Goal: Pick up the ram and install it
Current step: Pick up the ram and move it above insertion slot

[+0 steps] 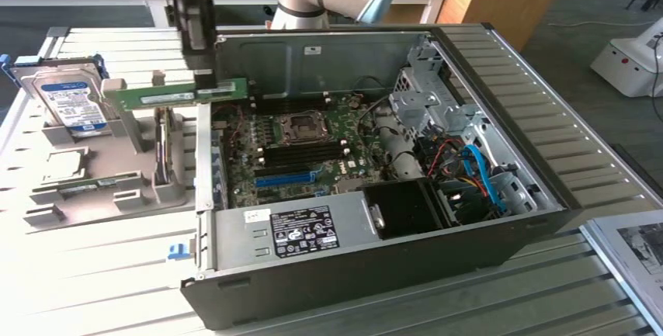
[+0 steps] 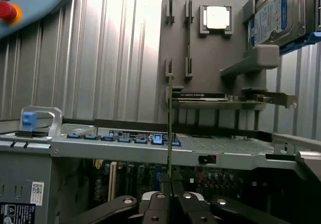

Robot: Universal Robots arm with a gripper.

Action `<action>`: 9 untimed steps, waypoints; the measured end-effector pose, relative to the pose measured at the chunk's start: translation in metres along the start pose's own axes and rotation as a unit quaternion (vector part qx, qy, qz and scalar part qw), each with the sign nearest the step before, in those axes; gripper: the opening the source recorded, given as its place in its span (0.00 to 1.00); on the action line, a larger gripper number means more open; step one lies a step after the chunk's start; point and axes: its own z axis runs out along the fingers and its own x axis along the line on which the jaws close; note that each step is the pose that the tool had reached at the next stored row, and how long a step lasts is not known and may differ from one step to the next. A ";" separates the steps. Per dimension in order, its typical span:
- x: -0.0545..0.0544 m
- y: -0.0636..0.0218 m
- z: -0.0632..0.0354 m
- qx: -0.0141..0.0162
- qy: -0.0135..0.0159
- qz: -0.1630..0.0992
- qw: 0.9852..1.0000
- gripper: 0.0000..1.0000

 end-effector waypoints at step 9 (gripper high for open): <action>0.002 -0.0367 -0.0011 0.000 0.000 0.000 1.000 0.12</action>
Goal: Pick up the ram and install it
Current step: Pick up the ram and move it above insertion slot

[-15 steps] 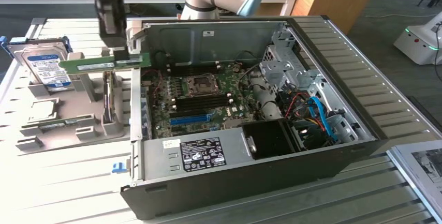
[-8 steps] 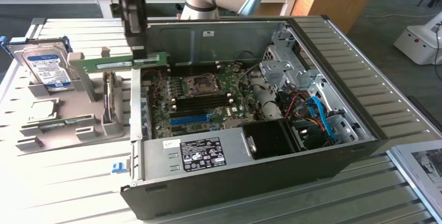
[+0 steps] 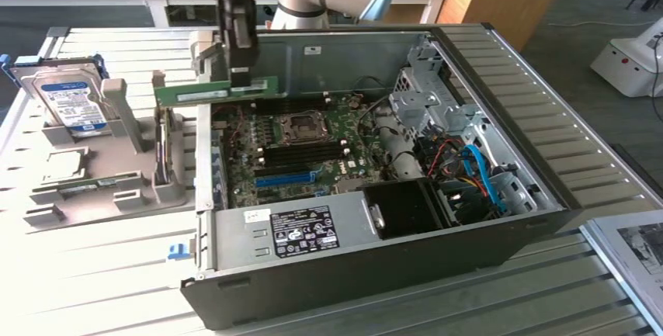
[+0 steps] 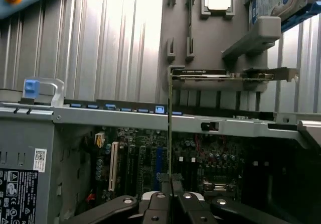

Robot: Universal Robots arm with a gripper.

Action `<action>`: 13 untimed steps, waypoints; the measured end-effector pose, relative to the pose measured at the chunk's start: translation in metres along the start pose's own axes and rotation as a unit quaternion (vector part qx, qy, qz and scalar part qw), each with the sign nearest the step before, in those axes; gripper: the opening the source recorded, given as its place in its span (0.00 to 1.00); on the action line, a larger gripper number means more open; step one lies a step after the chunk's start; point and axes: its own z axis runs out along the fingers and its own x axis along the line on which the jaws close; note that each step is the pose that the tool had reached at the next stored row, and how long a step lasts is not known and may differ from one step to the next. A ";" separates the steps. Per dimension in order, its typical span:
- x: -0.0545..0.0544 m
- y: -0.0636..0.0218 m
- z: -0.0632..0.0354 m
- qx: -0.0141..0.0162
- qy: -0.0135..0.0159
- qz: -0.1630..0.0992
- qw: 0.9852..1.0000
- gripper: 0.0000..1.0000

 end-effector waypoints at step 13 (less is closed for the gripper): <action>0.003 -0.0543 -0.0016 0.000 0.000 -0.001 1.000 0.12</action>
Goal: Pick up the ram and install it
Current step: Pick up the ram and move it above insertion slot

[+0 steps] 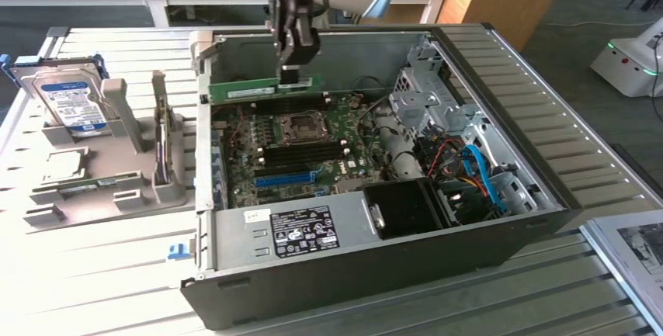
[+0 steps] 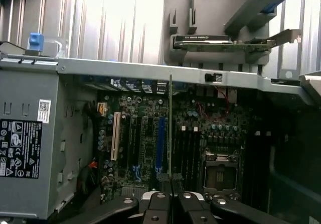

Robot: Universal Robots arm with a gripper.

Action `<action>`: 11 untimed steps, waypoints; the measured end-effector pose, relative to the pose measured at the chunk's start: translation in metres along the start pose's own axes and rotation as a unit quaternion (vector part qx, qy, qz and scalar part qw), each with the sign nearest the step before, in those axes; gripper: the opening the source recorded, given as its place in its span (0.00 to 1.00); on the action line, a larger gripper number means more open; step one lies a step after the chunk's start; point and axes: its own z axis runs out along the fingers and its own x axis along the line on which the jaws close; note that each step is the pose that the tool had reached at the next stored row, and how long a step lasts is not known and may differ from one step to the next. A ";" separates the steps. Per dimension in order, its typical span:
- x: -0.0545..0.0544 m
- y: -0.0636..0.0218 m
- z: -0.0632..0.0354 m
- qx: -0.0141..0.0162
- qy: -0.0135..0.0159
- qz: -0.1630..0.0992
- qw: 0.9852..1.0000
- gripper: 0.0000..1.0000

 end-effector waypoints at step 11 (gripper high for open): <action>0.002 -0.0451 -0.0013 0.000 0.000 -0.001 1.000 0.12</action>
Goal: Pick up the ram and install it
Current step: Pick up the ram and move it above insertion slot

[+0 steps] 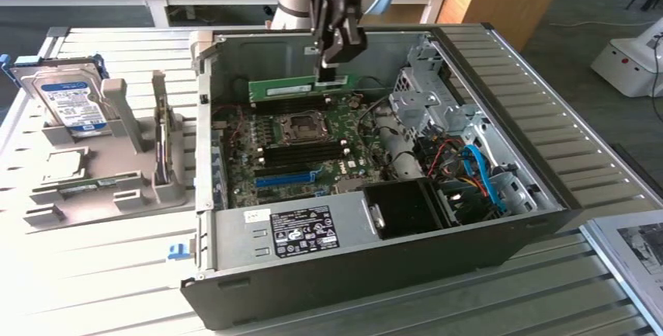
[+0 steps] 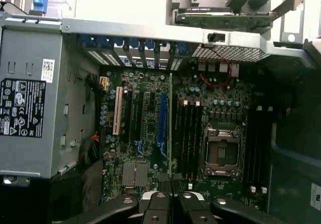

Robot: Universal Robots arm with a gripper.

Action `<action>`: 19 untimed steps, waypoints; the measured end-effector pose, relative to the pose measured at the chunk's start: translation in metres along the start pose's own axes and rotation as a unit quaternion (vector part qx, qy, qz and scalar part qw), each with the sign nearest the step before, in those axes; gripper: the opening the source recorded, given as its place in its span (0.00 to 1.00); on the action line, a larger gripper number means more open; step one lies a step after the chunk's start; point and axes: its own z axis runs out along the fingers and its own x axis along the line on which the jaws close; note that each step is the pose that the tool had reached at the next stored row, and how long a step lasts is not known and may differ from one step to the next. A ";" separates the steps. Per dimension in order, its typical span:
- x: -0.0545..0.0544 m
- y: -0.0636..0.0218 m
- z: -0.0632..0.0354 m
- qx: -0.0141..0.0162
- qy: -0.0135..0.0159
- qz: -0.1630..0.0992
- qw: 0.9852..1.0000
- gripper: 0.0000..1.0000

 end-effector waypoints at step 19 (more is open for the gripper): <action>0.000 -0.0077 0.0003 0.000 0.000 0.015 1.000 0.12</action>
